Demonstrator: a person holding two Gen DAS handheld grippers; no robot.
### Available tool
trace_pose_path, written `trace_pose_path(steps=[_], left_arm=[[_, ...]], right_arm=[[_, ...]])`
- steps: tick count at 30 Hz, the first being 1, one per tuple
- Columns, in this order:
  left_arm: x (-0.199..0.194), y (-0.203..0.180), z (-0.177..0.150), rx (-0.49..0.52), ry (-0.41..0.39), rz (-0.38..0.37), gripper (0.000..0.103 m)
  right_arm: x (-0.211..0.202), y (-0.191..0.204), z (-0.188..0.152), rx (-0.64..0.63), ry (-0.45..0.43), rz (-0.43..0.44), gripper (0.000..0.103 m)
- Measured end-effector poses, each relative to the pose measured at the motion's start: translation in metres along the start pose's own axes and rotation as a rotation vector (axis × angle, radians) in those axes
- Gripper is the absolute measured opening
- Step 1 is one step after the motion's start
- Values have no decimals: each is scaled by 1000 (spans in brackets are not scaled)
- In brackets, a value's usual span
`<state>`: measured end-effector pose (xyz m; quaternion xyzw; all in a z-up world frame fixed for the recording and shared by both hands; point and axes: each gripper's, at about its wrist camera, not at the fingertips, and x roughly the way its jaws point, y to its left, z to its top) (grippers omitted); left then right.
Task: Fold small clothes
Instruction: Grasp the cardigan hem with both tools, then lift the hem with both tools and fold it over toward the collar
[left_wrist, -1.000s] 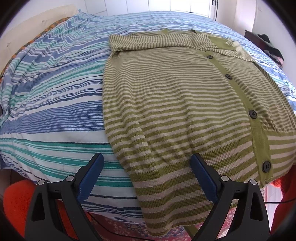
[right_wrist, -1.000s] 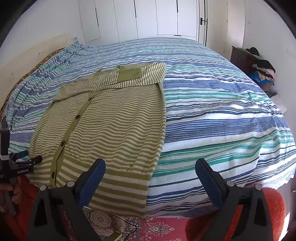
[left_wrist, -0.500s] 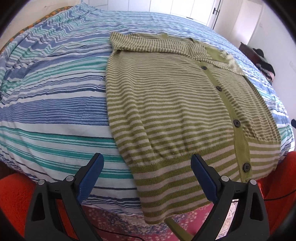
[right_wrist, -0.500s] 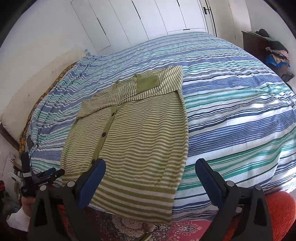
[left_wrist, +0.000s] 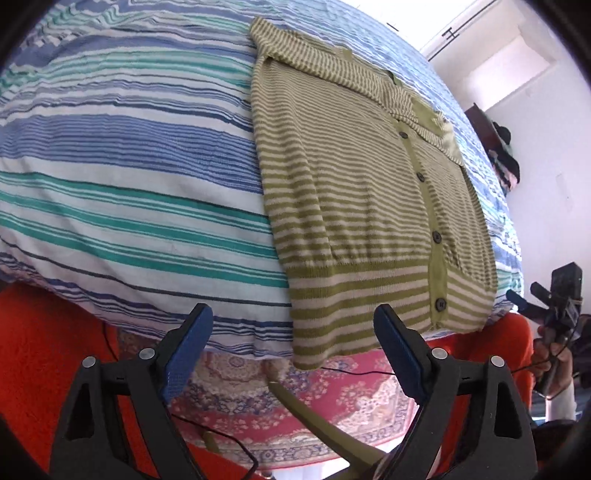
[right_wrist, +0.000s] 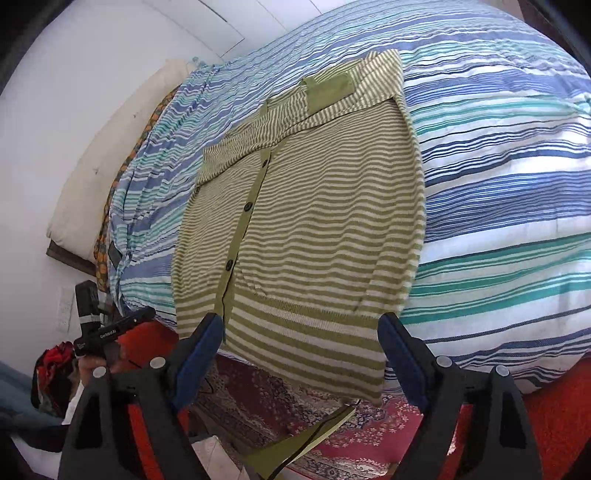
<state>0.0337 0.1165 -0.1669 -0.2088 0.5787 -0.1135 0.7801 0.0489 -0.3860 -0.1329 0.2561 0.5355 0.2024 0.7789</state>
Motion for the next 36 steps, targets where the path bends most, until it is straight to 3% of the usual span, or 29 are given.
trace_pose_path(steps=[3,5,8,11,14,18,21,22,23,24,25,30,36], left_arm=[[22,-2,-6,-2,81,-54,69],[37,-4,-11,0,117,-39,59],[49,-7,-11,-4,157,-59,57],[48,-12,-11,20,148,-109,55],[47,-4,-8,-25,125,-143,47],[56,-1,-8,-48,148,-117,46],[58,-12,-9,-10,159,-95,55],[57,-14,-9,4,155,-81,45],[55,-17,-9,18,153,-74,13],[53,-18,-9,24,161,-76,6],[48,-19,-9,21,154,-77,5],[23,-34,0,60,139,-80,4],[-18,-30,56,-90,0,-236,4]], right_arm=[[10,-28,-2,121,106,110,84],[23,-33,-7,127,160,111,80],[44,-28,-10,104,223,92,78],[61,-18,-7,74,246,133,77],[66,-13,-4,54,234,200,76],[72,-17,-5,52,248,113,69],[78,-13,-8,18,297,93,69],[80,-10,-9,1,310,80,67],[79,-8,-9,-13,313,62,53],[76,-9,-11,-23,312,34,24],[75,-7,-11,-28,311,7,10],[55,4,-5,-52,277,32,7],[30,27,34,-31,150,145,7]])
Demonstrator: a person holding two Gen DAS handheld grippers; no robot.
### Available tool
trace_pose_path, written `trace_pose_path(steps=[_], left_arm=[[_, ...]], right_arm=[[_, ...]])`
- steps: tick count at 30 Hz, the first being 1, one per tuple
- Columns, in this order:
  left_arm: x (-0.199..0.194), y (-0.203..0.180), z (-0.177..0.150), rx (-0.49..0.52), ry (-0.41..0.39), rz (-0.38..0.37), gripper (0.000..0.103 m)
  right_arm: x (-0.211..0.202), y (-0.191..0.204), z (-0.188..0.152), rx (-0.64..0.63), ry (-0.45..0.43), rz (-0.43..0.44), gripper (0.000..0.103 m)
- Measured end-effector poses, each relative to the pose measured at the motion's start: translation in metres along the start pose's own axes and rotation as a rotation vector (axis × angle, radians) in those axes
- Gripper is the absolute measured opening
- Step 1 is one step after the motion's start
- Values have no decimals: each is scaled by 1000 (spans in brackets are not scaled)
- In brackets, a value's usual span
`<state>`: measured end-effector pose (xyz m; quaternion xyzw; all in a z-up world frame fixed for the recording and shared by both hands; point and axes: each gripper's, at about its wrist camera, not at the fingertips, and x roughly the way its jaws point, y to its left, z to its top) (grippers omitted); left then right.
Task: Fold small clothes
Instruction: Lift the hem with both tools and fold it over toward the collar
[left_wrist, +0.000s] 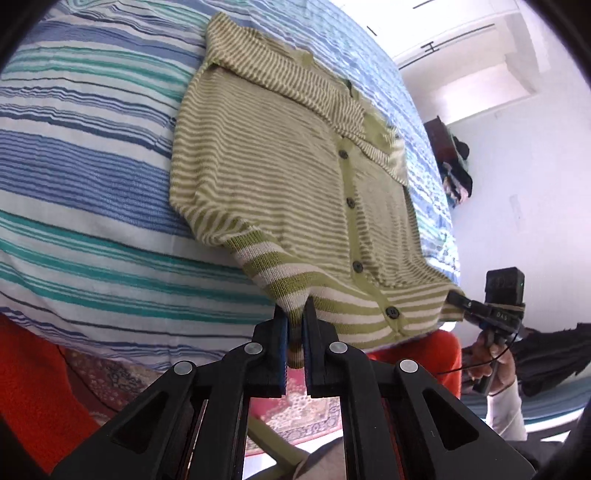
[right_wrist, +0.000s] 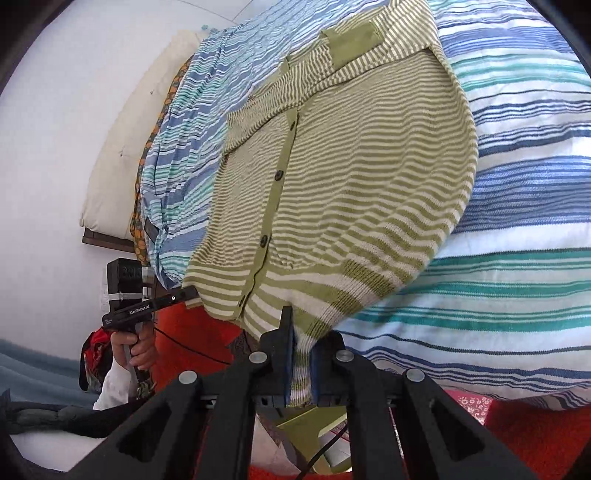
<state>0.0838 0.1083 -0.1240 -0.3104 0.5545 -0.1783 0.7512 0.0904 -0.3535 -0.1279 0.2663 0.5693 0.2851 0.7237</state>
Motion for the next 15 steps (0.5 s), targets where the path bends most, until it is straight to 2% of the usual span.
trace_pose_path(steps=[4,10,15], left_arm=[[0,-6,73,-58,-77,-50,4],[42,-29,193,-20,-131,27,4],[87,-33,284,-28,-145,87,4]], right_arm=[[-7,9,50,13,-127,24,7],[12,7,164,42,-237,-1,7],[37,-10,262,90,-273,-28,7]])
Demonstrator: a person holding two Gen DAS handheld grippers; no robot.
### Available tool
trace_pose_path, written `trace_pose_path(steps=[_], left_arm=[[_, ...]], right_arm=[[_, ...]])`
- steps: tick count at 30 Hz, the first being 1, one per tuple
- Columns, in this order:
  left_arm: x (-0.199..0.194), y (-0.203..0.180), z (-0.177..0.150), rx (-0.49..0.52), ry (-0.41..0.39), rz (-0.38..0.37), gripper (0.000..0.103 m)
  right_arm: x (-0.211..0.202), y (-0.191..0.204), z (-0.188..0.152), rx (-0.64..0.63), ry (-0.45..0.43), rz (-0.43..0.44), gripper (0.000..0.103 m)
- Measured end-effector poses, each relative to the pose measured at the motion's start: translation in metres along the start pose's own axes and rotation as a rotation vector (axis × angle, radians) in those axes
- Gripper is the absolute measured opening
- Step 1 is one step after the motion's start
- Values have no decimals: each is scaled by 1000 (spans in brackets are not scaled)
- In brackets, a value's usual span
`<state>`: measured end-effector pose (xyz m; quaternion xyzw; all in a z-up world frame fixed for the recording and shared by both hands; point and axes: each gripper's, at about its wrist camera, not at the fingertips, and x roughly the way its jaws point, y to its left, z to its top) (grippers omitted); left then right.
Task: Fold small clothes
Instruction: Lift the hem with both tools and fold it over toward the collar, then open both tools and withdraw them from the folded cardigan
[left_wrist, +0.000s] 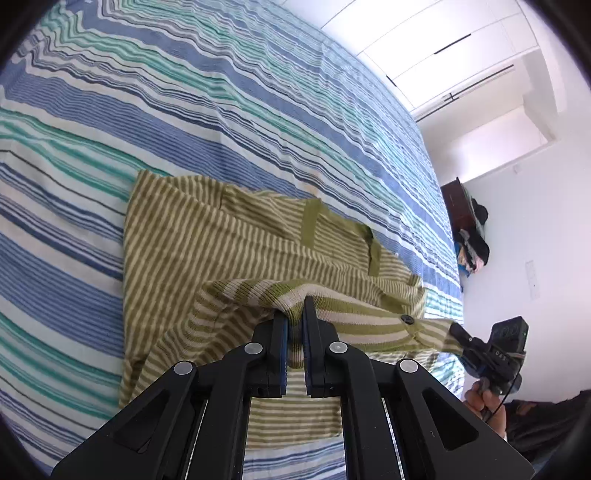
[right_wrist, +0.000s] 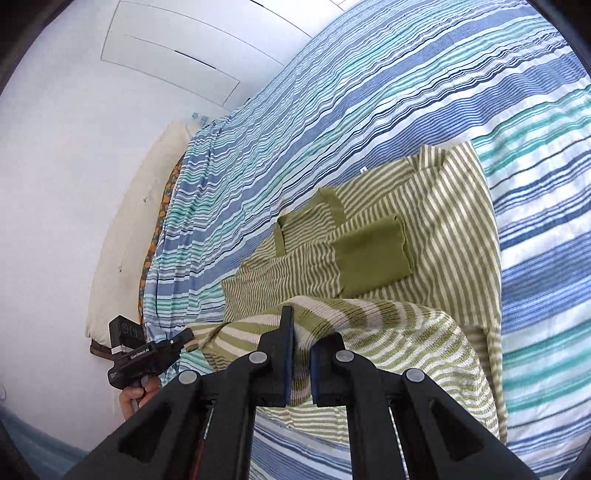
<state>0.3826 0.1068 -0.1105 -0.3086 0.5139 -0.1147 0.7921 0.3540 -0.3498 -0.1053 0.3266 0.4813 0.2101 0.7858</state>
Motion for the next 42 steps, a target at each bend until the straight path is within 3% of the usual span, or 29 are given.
trace_pose_path(steps=[6,8,12,15,17,19,20,21,23,24,26,28,30,34,38,42], left_arm=[[68,4,56,13,34,145,8],[75,14,69,-10,25,227,25],[52,33,84,-73,-107,250,34],[39,38,73,-61,-118,228,34],[35,30,54,0,-102,203,48],[37,15,29,82,-78,175,63],[41,11,15,119,-61,169,68],[46,7,1,153,-40,173,69],[66,8,-19,182,20,226,69],[77,15,-26,180,53,269,69],[88,26,-33,199,52,349,55],[79,29,-34,207,26,361,54],[66,29,-36,199,23,375,54],[35,17,-56,254,-5,442,70],[-2,7,-114,305,-64,482,87],[-14,7,-185,306,-78,557,88]], right_arm=[[69,-13,75,5,5,-92,8],[84,-23,89,54,1,-117,11],[79,-35,101,108,-109,-103,22],[65,-31,102,65,-140,-131,23],[60,-23,99,22,-128,-145,25],[62,-13,90,-17,-80,-112,31],[67,-8,82,-30,-43,-88,43],[73,-6,73,-40,-4,-66,56],[91,-7,55,-66,81,-72,64],[100,-10,47,-79,114,-118,64],[110,-24,34,-93,148,-237,63],[99,-40,24,-85,120,-260,51],[80,-52,15,-75,93,-300,50],[41,-53,-7,-141,84,-374,50],[-6,-30,-55,-246,11,-395,62],[-22,-14,-133,-328,-9,-420,67]])
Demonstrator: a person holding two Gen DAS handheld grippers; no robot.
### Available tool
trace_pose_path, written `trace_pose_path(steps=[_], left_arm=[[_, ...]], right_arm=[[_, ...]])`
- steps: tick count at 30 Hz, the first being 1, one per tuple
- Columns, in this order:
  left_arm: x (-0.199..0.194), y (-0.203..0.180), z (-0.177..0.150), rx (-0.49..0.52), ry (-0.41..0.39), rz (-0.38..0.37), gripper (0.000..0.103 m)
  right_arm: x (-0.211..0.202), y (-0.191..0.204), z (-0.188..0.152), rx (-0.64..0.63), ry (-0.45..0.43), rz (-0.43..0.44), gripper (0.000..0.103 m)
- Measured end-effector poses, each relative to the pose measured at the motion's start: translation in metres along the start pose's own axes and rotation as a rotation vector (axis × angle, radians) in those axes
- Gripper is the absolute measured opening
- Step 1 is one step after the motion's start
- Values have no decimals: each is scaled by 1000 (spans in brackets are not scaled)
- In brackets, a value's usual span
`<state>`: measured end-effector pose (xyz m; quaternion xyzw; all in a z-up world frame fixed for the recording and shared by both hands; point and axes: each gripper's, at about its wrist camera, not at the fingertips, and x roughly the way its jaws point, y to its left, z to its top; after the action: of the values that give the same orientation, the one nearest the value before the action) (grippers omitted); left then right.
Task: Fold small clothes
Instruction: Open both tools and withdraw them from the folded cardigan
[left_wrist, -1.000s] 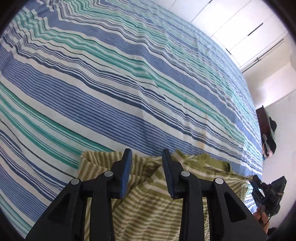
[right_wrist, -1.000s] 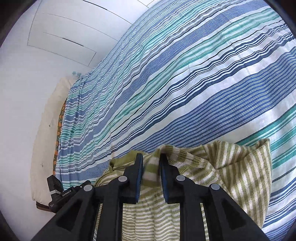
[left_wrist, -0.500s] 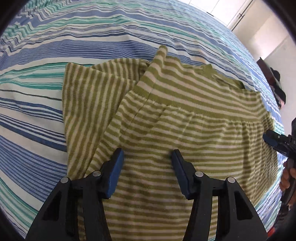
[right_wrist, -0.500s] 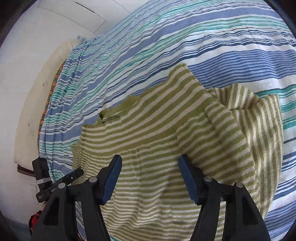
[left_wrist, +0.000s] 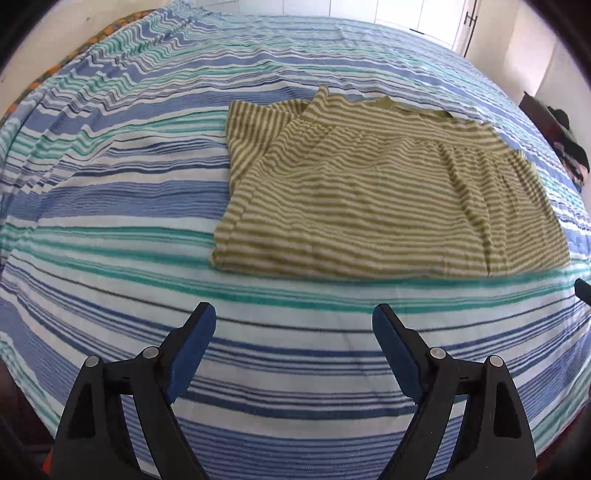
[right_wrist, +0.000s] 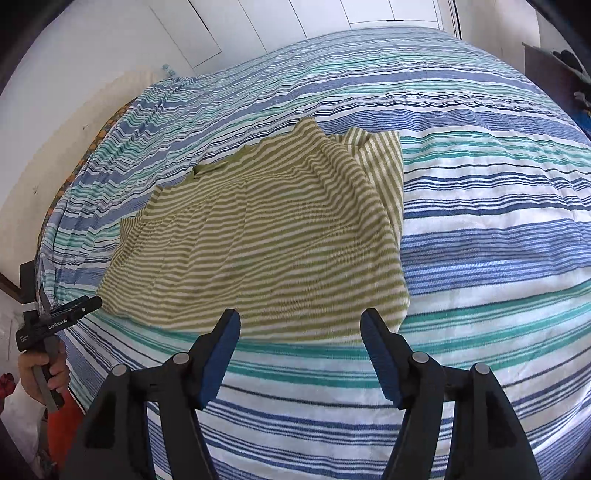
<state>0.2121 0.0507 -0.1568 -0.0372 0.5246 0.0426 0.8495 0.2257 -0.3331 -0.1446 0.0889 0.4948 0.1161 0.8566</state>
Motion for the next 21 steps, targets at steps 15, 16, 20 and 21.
trace_pose_path(steps=[15,16,20,21], left_arm=[[8,-15,-63,-38,39,75,96],[9,-15,-64,-37,40,76,97],[14,-14,-69,-18,22,77,101],[13,-14,-71,-12,12,74,101]], right_arm=[[4,36,-113,-60,-39,-155,74],[4,37,-115,-56,-43,-155,75],[3,39,-115,-40,-28,-144,79],[2,38,-112,-35,-15,-131,79]])
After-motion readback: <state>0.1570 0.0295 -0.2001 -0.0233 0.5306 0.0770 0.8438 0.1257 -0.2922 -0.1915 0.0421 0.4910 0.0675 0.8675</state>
